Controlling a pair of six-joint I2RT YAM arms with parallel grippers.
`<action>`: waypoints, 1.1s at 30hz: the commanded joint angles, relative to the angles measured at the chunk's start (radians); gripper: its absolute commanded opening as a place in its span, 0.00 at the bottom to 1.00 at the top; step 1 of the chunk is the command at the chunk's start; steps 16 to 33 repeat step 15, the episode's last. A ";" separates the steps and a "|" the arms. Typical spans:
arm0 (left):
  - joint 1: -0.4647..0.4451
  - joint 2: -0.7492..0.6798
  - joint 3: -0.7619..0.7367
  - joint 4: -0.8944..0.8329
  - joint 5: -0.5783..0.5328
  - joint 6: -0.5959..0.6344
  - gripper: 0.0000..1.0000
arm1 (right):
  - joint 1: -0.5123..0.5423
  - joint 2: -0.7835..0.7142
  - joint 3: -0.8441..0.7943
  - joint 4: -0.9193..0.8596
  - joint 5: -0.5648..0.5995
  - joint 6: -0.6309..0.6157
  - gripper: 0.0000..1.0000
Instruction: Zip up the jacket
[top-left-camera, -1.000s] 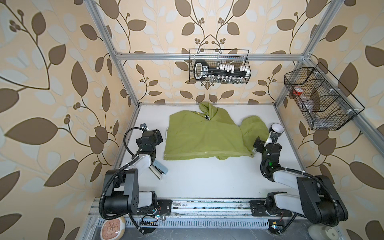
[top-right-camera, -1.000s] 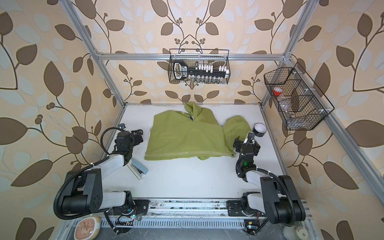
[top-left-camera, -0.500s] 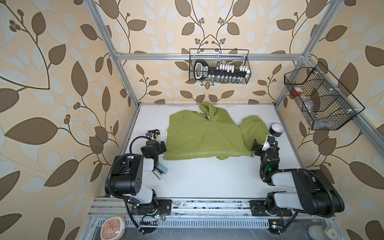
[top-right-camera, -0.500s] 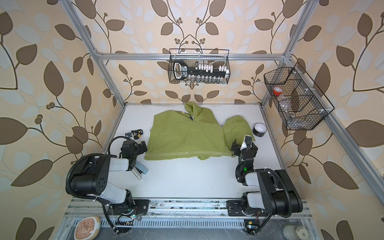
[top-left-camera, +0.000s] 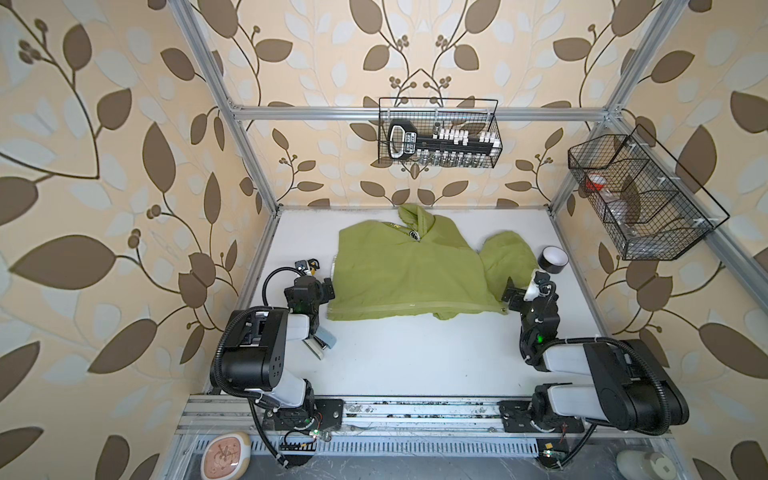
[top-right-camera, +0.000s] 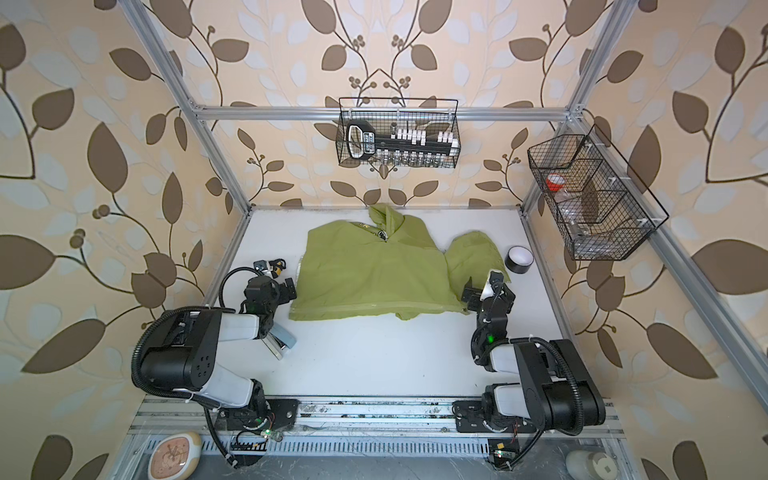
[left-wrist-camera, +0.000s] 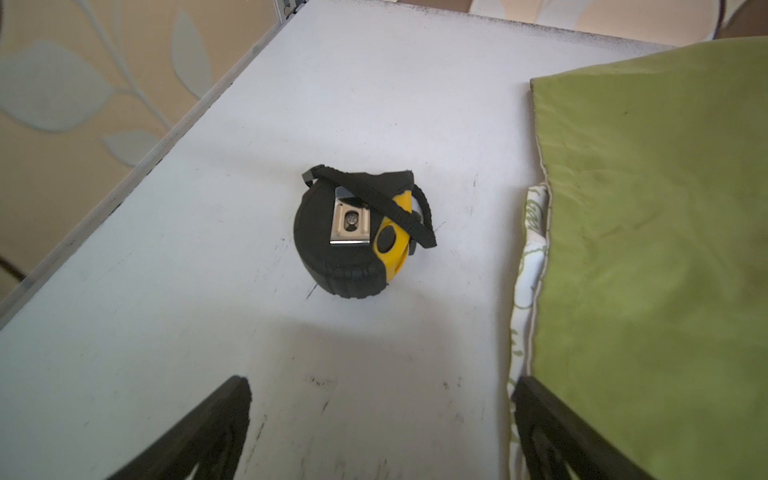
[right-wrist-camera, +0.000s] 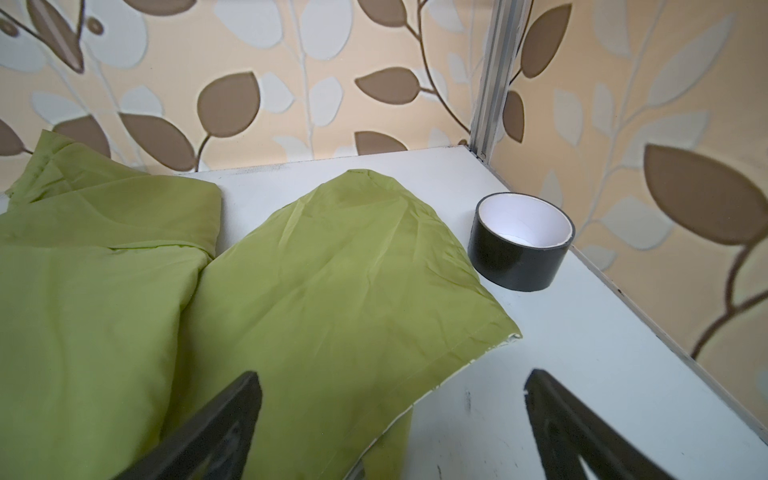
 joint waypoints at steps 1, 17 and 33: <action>-0.010 -0.017 0.023 0.032 -0.009 0.017 0.99 | 0.010 0.003 0.018 0.033 -0.011 -0.036 1.00; -0.009 -0.013 0.025 0.030 -0.011 0.017 0.99 | 0.018 0.002 0.010 0.041 -0.027 -0.053 1.00; -0.009 -0.013 0.025 0.030 -0.011 0.017 0.99 | 0.018 0.002 0.010 0.041 -0.027 -0.053 1.00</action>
